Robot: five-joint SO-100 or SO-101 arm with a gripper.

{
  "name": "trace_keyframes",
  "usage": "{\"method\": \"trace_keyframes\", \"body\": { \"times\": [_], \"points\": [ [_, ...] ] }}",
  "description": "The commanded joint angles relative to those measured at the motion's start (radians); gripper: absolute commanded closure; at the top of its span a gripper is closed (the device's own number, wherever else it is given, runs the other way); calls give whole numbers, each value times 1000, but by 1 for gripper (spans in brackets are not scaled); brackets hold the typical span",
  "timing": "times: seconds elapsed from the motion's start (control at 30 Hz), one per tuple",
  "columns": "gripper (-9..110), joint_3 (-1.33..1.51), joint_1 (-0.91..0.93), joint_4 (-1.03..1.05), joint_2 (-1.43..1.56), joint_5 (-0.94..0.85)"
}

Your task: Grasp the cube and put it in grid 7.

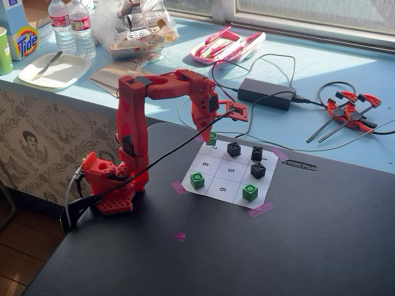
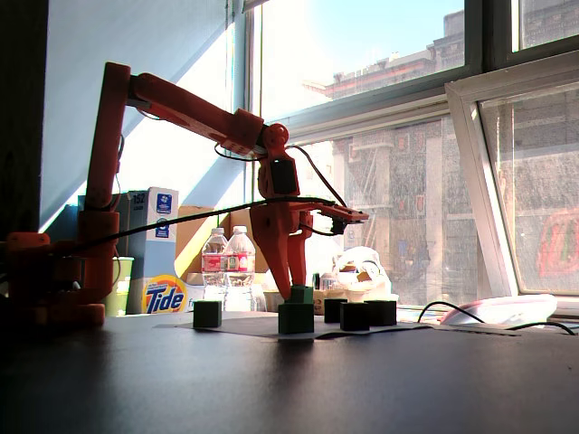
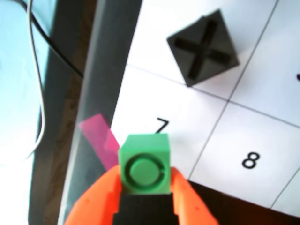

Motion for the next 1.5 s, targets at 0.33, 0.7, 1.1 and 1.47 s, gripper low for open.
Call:
{"method": "trace_keyframes", "body": {
  "times": [0.33,0.7,1.1,1.47],
  "points": [
    [80,-6,94,-75,28,-55],
    [78,-87,183,26,195,-11],
    [101,26,753,57,755,342],
    [101,408,1246,123,1012,578]
  ]
}}
